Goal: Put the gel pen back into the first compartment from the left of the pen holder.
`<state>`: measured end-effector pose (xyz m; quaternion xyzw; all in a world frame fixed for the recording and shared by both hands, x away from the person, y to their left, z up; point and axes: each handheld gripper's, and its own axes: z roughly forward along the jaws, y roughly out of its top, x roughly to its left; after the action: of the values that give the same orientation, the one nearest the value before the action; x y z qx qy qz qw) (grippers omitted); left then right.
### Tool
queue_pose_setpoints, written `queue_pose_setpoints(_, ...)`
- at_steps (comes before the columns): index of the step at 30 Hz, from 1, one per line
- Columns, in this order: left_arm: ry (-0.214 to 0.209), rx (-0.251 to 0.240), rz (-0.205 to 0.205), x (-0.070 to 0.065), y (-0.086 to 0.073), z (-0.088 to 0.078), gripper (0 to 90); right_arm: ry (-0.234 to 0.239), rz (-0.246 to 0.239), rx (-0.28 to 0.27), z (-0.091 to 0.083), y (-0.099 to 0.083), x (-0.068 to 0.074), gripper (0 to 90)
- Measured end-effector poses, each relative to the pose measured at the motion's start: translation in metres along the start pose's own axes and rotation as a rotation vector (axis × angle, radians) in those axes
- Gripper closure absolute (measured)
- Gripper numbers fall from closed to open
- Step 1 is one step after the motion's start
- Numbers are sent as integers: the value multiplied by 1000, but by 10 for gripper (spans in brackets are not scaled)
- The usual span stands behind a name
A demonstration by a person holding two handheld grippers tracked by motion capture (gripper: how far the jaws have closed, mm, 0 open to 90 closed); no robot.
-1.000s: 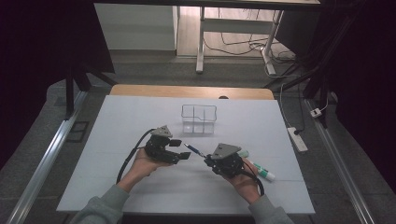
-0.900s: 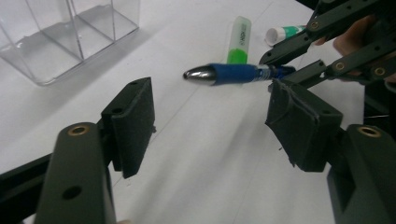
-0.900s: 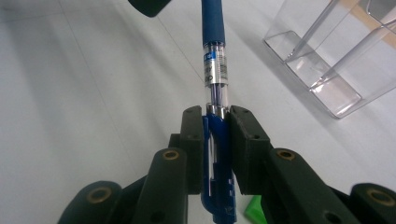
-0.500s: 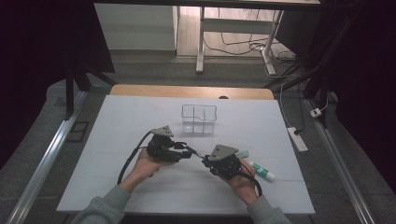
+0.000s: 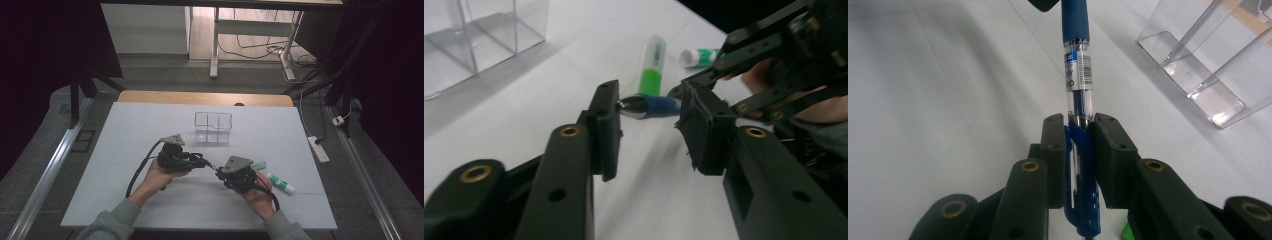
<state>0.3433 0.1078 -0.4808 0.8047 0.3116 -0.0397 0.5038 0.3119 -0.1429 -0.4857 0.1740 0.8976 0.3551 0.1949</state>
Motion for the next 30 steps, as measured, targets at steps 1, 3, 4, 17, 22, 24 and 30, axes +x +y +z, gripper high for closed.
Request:
queue_pose_setpoints(1,-2,-6,3,-1,0,0,627,4,6,-1,0,0,0,755)
queue_pose_setpoints(3,-14,-7,13,-3,1,1,675,4,3,-8,0,1,1,755)
queue_pose_setpoints(4,-22,-8,17,-4,1,2,700,5,7,-16,-1,2,2,756)
queue_pose_setpoints(17,-68,-46,60,-10,1,4,782,1,-8,9,2,1,3,757)
queue_pose_setpoints(22,-86,-50,68,-10,0,4,798,10,-9,12,3,1,3,755)
queue_pose_setpoints(24,-90,-49,71,-10,0,4,799,16,-3,9,4,1,3,752)
queue_pose_setpoints(30,-74,-64,79,-11,0,2,801,39,30,14,5,-1,0,676)
